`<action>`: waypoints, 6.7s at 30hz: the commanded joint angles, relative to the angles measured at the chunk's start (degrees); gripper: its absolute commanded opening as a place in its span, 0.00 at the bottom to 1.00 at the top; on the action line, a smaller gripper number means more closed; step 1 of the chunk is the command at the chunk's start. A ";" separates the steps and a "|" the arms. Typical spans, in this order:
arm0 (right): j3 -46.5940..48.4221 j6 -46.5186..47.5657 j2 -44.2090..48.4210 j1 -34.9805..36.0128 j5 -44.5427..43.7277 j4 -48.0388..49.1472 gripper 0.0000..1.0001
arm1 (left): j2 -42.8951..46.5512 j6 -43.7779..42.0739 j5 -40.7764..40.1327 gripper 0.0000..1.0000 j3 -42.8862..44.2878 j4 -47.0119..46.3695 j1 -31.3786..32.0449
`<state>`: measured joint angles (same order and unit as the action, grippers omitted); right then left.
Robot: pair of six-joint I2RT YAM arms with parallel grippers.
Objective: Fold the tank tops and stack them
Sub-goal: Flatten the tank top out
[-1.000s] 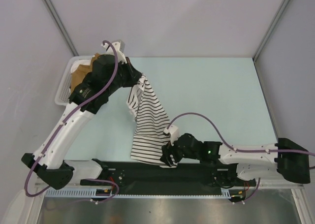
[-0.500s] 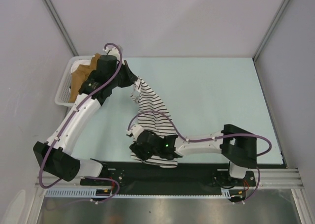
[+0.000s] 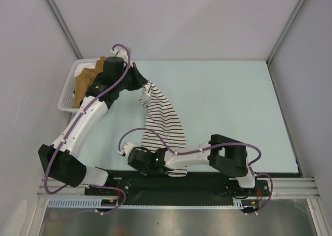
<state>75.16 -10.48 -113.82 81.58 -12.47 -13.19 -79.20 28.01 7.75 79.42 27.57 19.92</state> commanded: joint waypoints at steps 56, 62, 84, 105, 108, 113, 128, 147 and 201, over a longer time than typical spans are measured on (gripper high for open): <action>-2.22 -22.39 17.24 -85.80 33.67 4.33 0.73 | -22.80 2.05 -9.42 0.48 5.55 1.33 -8.05; -7.73 -19.93 20.20 -86.15 31.72 4.58 0.61 | -19.72 0.64 -12.76 1.00 6.82 3.29 -7.62; -34.01 -15.80 34.98 -78.86 20.56 6.95 0.57 | -6.76 0.82 0.25 0.93 -24.13 -14.82 1.08; -32.26 -16.59 27.33 -78.07 21.52 11.26 0.15 | 1.06 4.42 -1.25 0.90 -35.55 -24.67 -0.94; -33.05 -16.50 29.08 -78.07 20.91 11.26 0.00 | -0.16 3.64 -0.98 0.82 -34.51 -22.48 -0.68; -34.63 -16.68 32.52 -78.07 18.80 11.43 0.00 | -0.96 2.31 -3.18 0.76 -33.19 -19.58 2.31; -35.96 -16.68 34.63 -78.15 18.62 12.40 0.00 | -11.24 2.14 -5.81 0.54 -27.92 -16.23 3.19; -36.13 -16.77 34.81 -78.15 19.41 12.75 0.00 | -17.22 2.22 -7.57 0.31 -24.05 -13.95 3.55; -1.84 -12.19 76.31 -80.17 28.47 -19.86 0.00 | 29.73 -0.15 -10.65 0.00 0.84 15.60 5.48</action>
<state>75.85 -22.39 -28.82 1.76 19.90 -27.59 -44.10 29.45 3.05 81.65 44.51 25.87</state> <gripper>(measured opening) 0.012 0.008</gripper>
